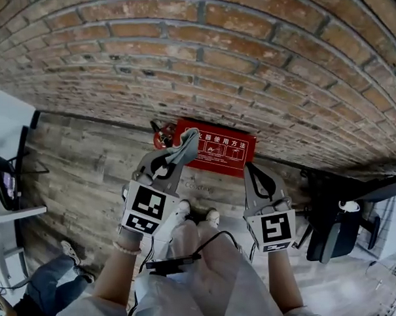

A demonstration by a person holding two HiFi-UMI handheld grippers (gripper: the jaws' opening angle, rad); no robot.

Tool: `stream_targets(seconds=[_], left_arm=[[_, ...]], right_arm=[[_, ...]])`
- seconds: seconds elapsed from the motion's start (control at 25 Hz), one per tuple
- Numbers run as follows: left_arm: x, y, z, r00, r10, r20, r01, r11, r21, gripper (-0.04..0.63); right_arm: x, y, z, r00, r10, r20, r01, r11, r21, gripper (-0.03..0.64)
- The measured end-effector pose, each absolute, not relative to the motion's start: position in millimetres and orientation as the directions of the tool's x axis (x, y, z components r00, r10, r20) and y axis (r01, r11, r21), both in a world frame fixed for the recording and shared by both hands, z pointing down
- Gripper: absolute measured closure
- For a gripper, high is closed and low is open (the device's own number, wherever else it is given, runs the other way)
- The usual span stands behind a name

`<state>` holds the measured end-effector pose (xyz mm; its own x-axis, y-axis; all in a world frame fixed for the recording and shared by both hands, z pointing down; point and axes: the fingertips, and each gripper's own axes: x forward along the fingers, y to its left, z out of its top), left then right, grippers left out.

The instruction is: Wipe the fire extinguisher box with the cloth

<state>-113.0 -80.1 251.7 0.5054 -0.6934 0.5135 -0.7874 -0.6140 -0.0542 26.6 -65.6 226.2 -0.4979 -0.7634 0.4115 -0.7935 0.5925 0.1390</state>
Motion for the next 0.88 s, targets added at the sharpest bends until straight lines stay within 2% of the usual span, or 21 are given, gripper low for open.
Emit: stream_targets(seconds=[0.48, 0.88], left_arm=[[-86.3, -59.1, 154.8, 0.562, -0.741, 0.368, -0.767, -0.634, -0.104, 0.581], [-70.7, -45.4, 120.2, 0.601, -0.738, 0.308, -0.742, -0.658, -0.129, 0.581]], right_arm=[[41.7, -49.1, 155.9, -0.509, -0.797, 0.323, -0.8, 0.577, 0.162, 0.607], [45.1, -45.2, 122.6, -0.517, -0.814, 0.264, -0.807, 0.567, 0.167, 0.607]])
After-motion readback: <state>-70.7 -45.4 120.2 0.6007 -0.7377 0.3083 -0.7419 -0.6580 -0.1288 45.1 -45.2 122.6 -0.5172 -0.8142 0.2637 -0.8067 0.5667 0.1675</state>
